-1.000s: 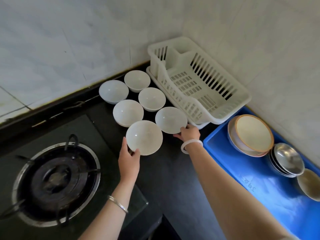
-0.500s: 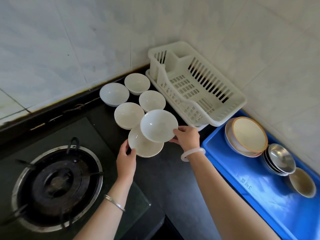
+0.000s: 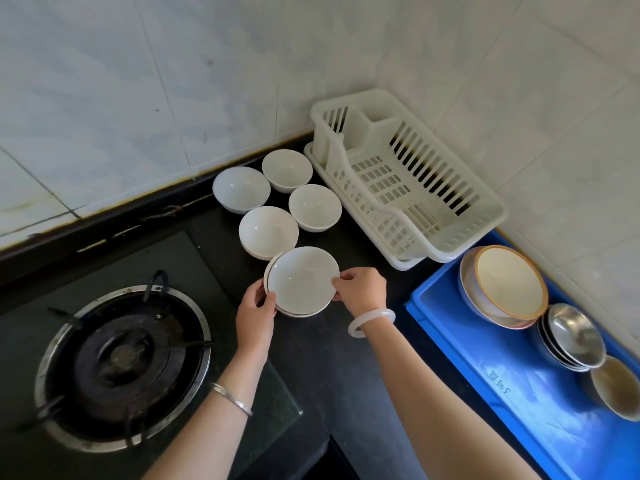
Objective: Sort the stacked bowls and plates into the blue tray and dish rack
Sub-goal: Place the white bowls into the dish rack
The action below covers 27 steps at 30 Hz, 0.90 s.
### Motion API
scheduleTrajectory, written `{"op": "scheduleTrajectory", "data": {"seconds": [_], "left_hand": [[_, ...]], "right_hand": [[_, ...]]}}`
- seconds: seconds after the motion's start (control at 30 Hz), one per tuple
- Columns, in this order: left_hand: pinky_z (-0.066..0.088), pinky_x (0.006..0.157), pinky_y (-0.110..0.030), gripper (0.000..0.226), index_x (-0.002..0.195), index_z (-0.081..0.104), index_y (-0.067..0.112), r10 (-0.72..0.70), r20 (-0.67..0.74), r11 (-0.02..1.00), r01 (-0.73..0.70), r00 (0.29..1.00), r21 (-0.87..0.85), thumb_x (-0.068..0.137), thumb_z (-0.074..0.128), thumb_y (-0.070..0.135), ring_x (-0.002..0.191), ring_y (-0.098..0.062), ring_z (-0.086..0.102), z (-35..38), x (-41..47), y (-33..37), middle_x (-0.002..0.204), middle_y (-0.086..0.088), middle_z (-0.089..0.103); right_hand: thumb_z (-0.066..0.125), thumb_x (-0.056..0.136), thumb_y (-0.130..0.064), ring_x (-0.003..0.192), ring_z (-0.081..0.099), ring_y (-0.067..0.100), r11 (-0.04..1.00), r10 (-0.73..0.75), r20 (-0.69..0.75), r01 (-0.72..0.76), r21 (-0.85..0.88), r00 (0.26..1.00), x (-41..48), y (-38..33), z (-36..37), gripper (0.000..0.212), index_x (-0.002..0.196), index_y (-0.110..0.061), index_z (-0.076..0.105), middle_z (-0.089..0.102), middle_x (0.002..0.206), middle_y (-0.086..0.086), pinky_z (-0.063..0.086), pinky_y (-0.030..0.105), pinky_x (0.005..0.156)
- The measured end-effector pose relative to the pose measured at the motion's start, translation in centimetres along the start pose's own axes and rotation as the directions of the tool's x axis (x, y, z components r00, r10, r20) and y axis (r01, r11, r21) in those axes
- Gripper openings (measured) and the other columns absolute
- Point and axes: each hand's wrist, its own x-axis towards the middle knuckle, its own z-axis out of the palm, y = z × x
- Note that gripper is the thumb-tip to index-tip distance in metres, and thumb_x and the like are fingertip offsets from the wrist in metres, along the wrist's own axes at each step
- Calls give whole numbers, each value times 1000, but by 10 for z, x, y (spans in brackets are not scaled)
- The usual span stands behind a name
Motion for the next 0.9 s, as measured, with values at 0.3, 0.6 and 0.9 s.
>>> {"op": "scheduleTrajectory", "data": {"seconds": [0.3, 0.6, 0.9], "left_hand": [[48, 97, -46, 38, 124, 54, 21, -8, -33, 1000, 9, 999, 22, 89, 53, 7, 116, -23, 55, 2, -2, 2, 127, -6, 58], [51, 92, -41, 42, 133, 48, 19, -106, 32, 994, 107, 994, -22, 92, 48, 9, 120, -27, 52, 0, 2, 12, 132, -9, 53], [53, 74, -32, 40, 130, 51, 19, -114, 20, 993, 114, 993, -15, 91, 49, 9, 112, -30, 57, 2, -2, 22, 126, -11, 57]], "right_hand": [[64, 83, -11, 74, 71, 16, 999, 22, 50, -21, -27, 998, 11, 6, 4, 6, 87, -14, 66, 71, 83, 7, 58, 30, 74], [60, 86, -13, 98, 62, 23, 986, 123, 322, -152, 65, 939, 26, 17, 4, 52, 135, -24, 47, 61, 114, 7, 57, 38, 76], [54, 88, -5, 89, 70, 24, 954, 32, 391, -145, 263, 920, 28, 25, 5, 40, 127, -17, 57, 68, 108, 10, 60, 35, 71]]}}
